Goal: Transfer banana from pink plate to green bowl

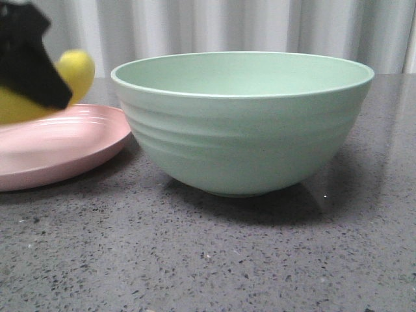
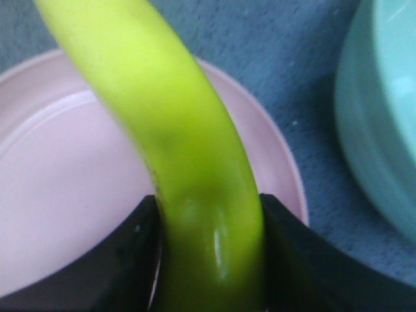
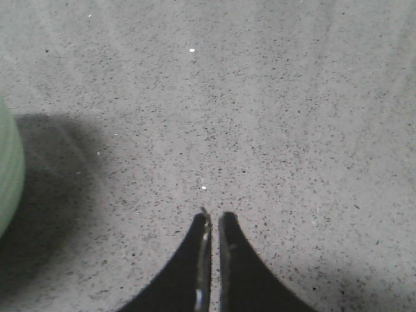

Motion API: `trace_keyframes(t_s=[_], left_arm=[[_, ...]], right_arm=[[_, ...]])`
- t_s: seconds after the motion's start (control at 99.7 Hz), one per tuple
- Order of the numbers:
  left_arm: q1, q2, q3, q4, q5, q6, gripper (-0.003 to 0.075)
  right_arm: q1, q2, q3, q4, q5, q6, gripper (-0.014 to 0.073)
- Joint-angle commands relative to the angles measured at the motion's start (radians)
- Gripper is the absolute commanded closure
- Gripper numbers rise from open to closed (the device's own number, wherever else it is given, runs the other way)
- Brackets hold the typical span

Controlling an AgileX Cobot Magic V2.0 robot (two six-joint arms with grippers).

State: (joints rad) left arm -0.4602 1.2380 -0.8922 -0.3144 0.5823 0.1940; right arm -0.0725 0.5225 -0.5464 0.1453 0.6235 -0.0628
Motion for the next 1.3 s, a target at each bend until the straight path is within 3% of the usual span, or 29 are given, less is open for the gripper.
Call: trace_keyframes(t_s=[0.0, 0.211, 0.461, 0.572, 0.692, 1.023, 1.134, 1.174, 1.294], left_arm=[[-0.033, -0.074, -0.065, -0.019, -0.039, 0.001, 0.0571], [-0.141, -0.147, -0.097, -0.046, -0.039, 0.001, 0.0571], [-0.301, -0.139, -0.097, -0.065, -0.067, 0.001, 0.0571], [-0.36, -0.139, -0.097, -0.069, -0.096, 0.001, 0.0571], [-0.401, -0.125, -0.097, -0.069, -0.113, 0.001, 0.0571], [-0.485, -0.067, -0.097, -0.09, -0.16, 0.001, 0.0571], [-0.489, -0.062, -0.097, -0.094, -0.187, 0.001, 0.0571], [-0.489, -0.062, -0.097, -0.094, -0.189, 0.001, 0.0571], [-0.489, -0.062, -0.097, -0.095, -0.189, 0.001, 0.0571]], right_arm=[[0.0, 0.041, -0.111, 0.024, 0.018, -0.008, 0.0578], [0.005, 0.125, -0.255, 0.254, 0.065, -0.096, 0.0283], [0.007, 0.27, -0.333, 0.696, 0.116, -0.257, 0.0281], [0.007, 0.335, -0.338, 0.956, 0.159, -0.395, 0.0281], [0.007, 0.409, -0.338, 1.144, 0.206, -0.507, 0.0281], [0.042, 0.552, -0.357, 1.193, 0.233, -0.552, 0.028], [0.133, 0.586, -0.373, 1.196, 0.191, -0.578, 0.028], [0.231, 0.614, -0.382, 1.196, 0.118, -0.584, 0.028], [0.321, 0.65, -0.397, 1.196, 0.064, -0.584, 0.028]])
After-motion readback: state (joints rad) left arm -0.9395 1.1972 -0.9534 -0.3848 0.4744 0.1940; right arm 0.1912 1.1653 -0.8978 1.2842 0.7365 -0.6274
